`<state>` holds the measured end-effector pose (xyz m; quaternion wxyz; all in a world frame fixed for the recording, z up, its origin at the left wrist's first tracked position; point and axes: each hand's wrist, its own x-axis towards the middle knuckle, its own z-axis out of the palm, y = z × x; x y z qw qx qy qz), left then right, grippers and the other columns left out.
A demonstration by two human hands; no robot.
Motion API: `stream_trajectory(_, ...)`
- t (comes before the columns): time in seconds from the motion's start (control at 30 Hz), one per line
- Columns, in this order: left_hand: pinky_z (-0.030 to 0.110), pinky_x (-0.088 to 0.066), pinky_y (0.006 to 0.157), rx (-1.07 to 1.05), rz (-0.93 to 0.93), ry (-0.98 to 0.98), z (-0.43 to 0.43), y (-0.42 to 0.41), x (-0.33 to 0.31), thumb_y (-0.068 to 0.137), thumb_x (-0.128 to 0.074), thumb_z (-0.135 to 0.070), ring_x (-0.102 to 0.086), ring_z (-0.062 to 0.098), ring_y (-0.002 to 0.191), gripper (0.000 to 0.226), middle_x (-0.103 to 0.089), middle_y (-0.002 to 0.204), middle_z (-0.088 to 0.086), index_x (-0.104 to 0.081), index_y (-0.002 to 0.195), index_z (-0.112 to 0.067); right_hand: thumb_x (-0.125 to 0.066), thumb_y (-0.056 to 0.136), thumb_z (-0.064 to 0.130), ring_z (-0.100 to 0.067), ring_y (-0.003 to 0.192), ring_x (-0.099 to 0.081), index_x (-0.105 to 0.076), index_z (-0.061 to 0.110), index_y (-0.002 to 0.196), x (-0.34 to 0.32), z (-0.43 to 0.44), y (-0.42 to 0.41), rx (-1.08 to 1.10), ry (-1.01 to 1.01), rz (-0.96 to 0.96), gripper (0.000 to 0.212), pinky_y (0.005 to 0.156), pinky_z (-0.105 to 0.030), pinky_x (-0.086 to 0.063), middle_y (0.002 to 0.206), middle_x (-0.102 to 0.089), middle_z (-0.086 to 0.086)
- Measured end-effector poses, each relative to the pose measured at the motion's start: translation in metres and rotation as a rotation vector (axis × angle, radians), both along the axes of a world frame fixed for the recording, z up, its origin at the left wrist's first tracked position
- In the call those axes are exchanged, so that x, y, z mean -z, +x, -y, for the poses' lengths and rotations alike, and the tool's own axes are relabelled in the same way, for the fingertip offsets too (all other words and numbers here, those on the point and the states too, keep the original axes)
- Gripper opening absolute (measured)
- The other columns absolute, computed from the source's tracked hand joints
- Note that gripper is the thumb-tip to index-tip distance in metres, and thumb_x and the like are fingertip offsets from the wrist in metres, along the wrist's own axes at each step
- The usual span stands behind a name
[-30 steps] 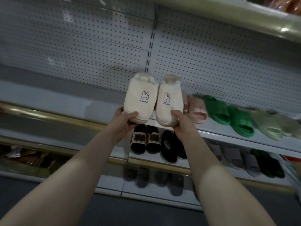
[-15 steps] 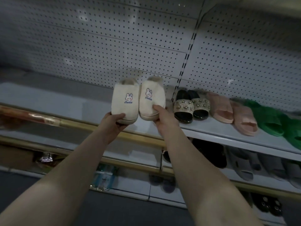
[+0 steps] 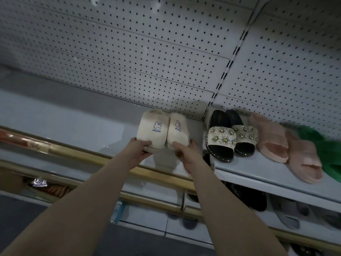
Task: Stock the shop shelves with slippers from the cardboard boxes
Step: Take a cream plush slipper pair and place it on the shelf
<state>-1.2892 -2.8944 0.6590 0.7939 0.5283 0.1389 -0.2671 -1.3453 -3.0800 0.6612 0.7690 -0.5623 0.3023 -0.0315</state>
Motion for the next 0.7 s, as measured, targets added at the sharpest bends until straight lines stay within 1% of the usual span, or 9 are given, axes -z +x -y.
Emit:
stream_trajectory(0.07,0.035,-0.057,0.066,0.015,-0.020,0.010,0.007,0.009,0.005,0.093,-0.053,0.005,-0.062,0.030,0.100,0.037,-0.057,0.125,0.023,-0.047,0.129,0.007,-0.076,0.077,-0.005,-0.031,0.112,-0.059,-0.045,0.021,0.134,0.011,0.003,0.006,0.078,-0.045,-0.002,0.070,0.087,-0.039,-0.055,0.124,-0.059,-0.007)
stream_trajectory(0.13,0.036,-0.056,0.069,0.057,-0.032,0.024,0.014,0.016,0.008,0.093,-0.053,0.005,-0.062,0.032,0.102,0.037,-0.058,0.125,0.023,-0.047,0.129,0.007,-0.076,0.076,-0.005,-0.030,0.112,-0.057,-0.037,0.024,0.147,0.019,0.007,0.010,0.148,-0.100,-0.048,0.086,0.097,-0.045,-0.052,0.126,-0.055,-0.006)
stream_trajectory(0.27,0.038,-0.056,0.074,0.110,0.039,0.190,0.028,0.025,0.010,0.089,-0.062,0.003,-0.059,0.032,0.105,0.036,-0.057,0.122,0.017,-0.048,0.123,0.001,-0.082,0.067,0.009,-0.029,0.108,-0.058,-0.041,0.029,0.144,0.032,0.013,0.015,0.190,-0.303,-0.170,0.090,0.091,-0.049,-0.055,0.123,-0.058,-0.003)
stream_trajectory(0.37,0.039,-0.059,0.069,0.138,0.113,0.311,0.034,0.031,0.016,0.087,-0.065,0.003,-0.056,0.031,0.105,0.041,-0.051,0.120,0.013,-0.043,0.121,-0.004,-0.080,0.045,0.037,-0.032,0.108,-0.060,-0.046,0.030,0.135,0.059,0.027,0.031,0.204,-0.452,-0.296,0.096,0.089,-0.049,-0.056,0.121,-0.061,-0.007)
stream_trajectory(0.4,0.042,-0.059,0.074,0.164,0.132,0.349,0.033,0.032,0.018,0.086,-0.067,0.001,-0.055,0.033,0.108,0.044,-0.050,0.122,0.013,-0.042,0.121,-0.006,-0.078,0.046,0.040,-0.033,0.108,-0.060,-0.047,0.028,0.134,0.060,0.027,0.032,0.200,-0.481,-0.328,0.094,0.089,-0.048,-0.055,0.121,-0.061,-0.009)
stream_trajectory(0.47,0.047,-0.059,0.080,0.217,0.152,0.437,0.029,0.034,0.020,0.076,-0.075,-0.012,-0.053,0.036,0.114,0.052,-0.049,0.125,0.013,-0.045,0.118,-0.017,-0.078,0.059,0.033,-0.032,0.107,-0.059,-0.047,0.022,0.134,0.038,0.016,0.024,0.203,-0.524,-0.362,0.082,0.091,-0.041,-0.053,0.122,-0.059,-0.012)
stream_trajectory(0.53,0.045,-0.060,0.077,0.243,0.173,0.547,0.024,0.037,0.025,0.065,-0.077,-0.024,-0.049,0.035,0.118,0.058,-0.047,0.127,0.014,-0.048,0.116,-0.027,-0.077,0.069,0.024,-0.031,0.109,-0.058,-0.046,0.020,0.136,0.023,0.010,0.017,0.209,-0.555,-0.368,0.074,0.089,-0.035,-0.050,0.125,-0.058,-0.013)
stream_trajectory(0.6,0.041,-0.061,0.076,0.237,0.210,0.609,0.021,0.035,0.020,0.073,-0.076,-0.020,-0.045,0.035,0.122,0.060,-0.041,0.128,0.012,-0.048,0.126,-0.026,-0.074,0.075,0.018,-0.031,0.109,-0.056,-0.045,0.017,0.137,0.015,0.007,0.013,0.207,-0.565,-0.378,0.069,0.088,-0.033,-0.049,0.127,-0.057,-0.014)
stream_trajectory(0.7,0.045,-0.055,0.091,0.246,0.251,0.699,0.018,0.032,0.018,0.081,-0.073,-0.018,-0.047,0.034,0.116,0.072,-0.032,0.136,0.016,-0.038,0.144,-0.020,-0.071,0.079,0.012,-0.034,0.115,-0.054,-0.042,0.012,0.139,0.006,0.003,0.009,0.205,-0.617,-0.404,0.066,0.087,-0.034,-0.049,0.132,-0.054,-0.016)
